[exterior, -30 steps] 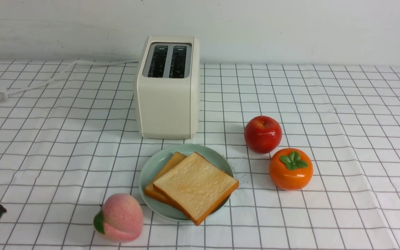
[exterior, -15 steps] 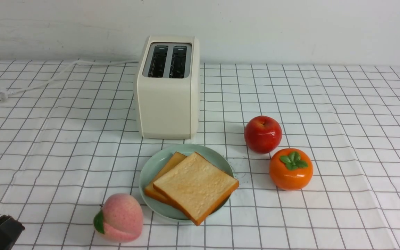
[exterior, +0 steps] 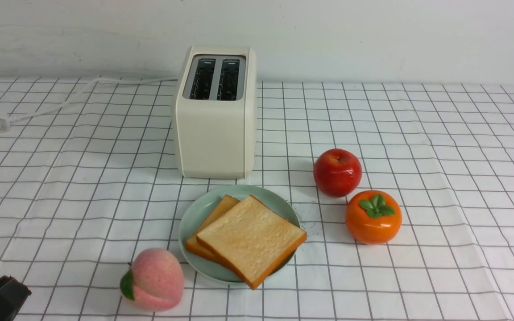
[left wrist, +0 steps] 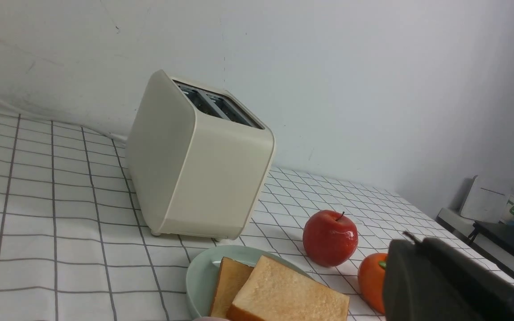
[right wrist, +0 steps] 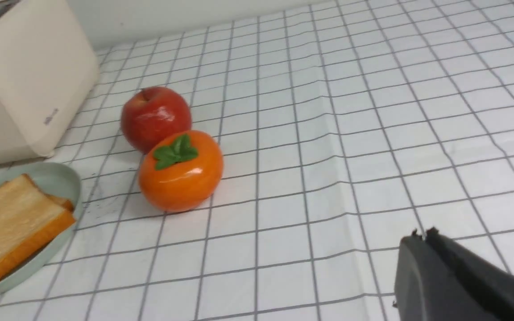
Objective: Take toasted bread from bread machine on white checkered table place on plate.
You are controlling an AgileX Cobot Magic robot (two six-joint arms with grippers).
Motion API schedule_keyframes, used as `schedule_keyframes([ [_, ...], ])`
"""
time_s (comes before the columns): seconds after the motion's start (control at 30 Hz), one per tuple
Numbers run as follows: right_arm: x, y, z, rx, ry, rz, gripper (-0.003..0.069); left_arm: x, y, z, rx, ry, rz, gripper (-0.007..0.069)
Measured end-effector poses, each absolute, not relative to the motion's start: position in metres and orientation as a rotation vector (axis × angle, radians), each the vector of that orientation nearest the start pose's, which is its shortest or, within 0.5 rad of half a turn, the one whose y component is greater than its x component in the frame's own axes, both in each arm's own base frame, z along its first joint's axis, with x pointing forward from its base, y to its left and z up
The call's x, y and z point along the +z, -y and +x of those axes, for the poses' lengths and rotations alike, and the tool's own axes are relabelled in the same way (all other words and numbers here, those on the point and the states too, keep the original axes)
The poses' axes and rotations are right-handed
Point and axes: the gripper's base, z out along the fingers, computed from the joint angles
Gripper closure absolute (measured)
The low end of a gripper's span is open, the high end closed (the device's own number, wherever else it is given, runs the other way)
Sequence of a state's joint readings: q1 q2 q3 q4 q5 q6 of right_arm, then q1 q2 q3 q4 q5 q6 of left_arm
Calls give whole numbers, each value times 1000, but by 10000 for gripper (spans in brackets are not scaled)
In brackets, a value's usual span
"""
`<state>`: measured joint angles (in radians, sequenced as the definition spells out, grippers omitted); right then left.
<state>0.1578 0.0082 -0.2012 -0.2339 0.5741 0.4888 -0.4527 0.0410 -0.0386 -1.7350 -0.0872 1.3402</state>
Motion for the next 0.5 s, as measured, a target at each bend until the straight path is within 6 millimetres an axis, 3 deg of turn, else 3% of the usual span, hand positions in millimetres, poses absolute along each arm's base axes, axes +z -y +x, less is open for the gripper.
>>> schedule_keyframes([
  [0.03, 230, 5, 41, 189, -1836, 210, 679, 223, 18, 55, -616, -1532, -27, 621],
  [0.23, 178, 4, 53, 91, -1830, 187, 678, 223, 18, 55, -616, -1532, -27, 617],
  [0.5, 176, 3, 54, 76, -1813, 180, 678, 223, 18, 55, -615, -1532, -28, 607],
])
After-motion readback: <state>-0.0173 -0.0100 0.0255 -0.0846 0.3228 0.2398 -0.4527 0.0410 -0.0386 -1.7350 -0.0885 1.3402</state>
